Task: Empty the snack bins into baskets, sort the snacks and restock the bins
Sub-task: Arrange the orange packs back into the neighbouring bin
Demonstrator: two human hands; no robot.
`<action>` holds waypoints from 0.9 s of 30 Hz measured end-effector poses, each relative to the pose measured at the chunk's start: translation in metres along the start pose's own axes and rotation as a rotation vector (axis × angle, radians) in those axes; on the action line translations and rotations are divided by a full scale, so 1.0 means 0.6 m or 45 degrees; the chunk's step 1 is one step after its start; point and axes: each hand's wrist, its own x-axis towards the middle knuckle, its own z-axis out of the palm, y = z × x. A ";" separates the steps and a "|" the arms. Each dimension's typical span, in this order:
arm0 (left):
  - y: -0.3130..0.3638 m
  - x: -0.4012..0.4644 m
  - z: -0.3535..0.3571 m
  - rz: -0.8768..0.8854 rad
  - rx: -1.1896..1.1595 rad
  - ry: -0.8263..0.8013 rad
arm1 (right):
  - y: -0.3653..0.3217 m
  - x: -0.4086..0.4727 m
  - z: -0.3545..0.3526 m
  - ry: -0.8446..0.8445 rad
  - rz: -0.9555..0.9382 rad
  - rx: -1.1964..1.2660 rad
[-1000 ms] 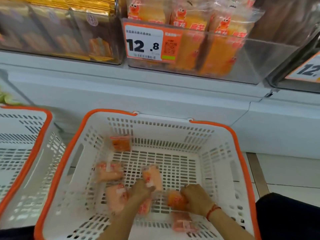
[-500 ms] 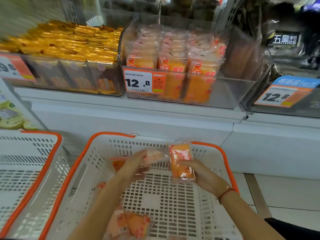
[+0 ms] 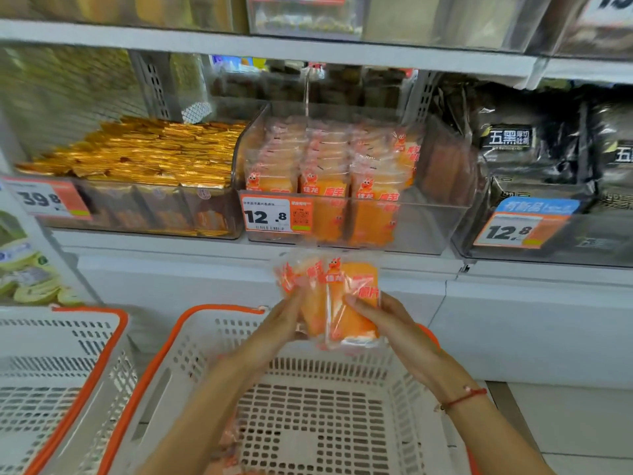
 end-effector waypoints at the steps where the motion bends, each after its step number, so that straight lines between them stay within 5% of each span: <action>1: -0.001 0.004 -0.001 0.058 -0.085 0.065 | -0.006 -0.003 0.000 -0.016 -0.015 -0.051; 8: 0.019 0.013 0.005 0.229 -0.036 0.102 | -0.035 0.001 0.012 0.093 -0.208 -0.205; 21: 0.183 0.064 0.052 0.487 -0.248 0.035 | -0.178 -0.010 -0.064 -0.067 -0.467 -0.275; 27: 0.283 0.106 0.017 0.505 -0.067 -0.228 | -0.257 -0.025 -0.163 -0.052 -0.505 -0.456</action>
